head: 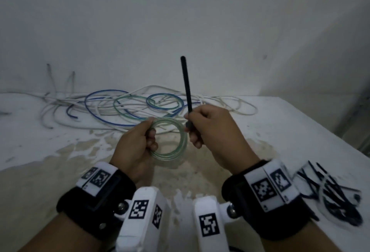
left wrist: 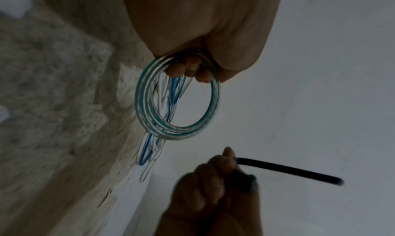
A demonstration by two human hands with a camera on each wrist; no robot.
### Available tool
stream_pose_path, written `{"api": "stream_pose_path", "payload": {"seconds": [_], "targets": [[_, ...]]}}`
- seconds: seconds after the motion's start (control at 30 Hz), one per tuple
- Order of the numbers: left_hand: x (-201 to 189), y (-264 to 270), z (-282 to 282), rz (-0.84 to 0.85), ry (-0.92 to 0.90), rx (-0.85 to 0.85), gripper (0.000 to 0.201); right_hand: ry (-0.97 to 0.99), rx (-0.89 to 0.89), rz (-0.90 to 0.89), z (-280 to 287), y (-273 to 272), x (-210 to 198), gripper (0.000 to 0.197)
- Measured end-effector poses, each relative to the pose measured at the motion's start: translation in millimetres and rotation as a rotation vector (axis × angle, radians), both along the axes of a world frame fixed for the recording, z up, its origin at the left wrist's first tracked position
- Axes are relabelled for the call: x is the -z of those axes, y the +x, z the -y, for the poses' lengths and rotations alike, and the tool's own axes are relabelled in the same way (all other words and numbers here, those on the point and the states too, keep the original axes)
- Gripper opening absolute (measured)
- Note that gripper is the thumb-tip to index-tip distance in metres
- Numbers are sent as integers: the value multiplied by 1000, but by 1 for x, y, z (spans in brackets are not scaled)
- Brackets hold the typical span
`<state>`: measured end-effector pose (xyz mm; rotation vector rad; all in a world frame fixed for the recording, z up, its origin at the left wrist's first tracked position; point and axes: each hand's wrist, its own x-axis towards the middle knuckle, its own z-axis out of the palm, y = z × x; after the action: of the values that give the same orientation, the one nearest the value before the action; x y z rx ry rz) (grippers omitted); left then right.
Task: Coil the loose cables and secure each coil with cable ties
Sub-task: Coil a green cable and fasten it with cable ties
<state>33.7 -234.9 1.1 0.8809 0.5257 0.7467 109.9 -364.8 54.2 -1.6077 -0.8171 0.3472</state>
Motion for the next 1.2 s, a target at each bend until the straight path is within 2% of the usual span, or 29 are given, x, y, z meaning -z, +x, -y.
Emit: {"api": "stream_pose_path", "payload": {"seconds": [0.1,0.23,0.37,0.5,0.6,0.83,0.93,1.03,1.1,1.2], "targets": [[2,-3,-9,-13,-2,25,21,-37,-20,-41,-10,-2,18,20],[4,-5,-17,-29,-22,23,18,-225,36,-53,-10,-2,38,26],[5,-8,-21,-3,-55,45,21,-413,83,10,-4,5,46,32],[4,-9,-19,11,-14,113,18,-507,105,-65,-2,7,46,28],[3,-7,-10,-6,70,177,15,-438,70,-197,-2,4,44,25],[3,-7,7,-34,193,414,10,-130,-114,-544,-4,-1,40,20],[1,-7,11,-90,221,397,23,-100,-158,-600,-3,-4,36,18],[0,-6,11,-106,237,315,24,-43,-142,-580,-3,-4,35,23],[-1,-5,9,-104,229,262,23,-9,-173,-517,-3,-7,35,20],[-1,-6,7,-124,239,215,25,-33,-201,-271,-2,-11,39,17]]}}
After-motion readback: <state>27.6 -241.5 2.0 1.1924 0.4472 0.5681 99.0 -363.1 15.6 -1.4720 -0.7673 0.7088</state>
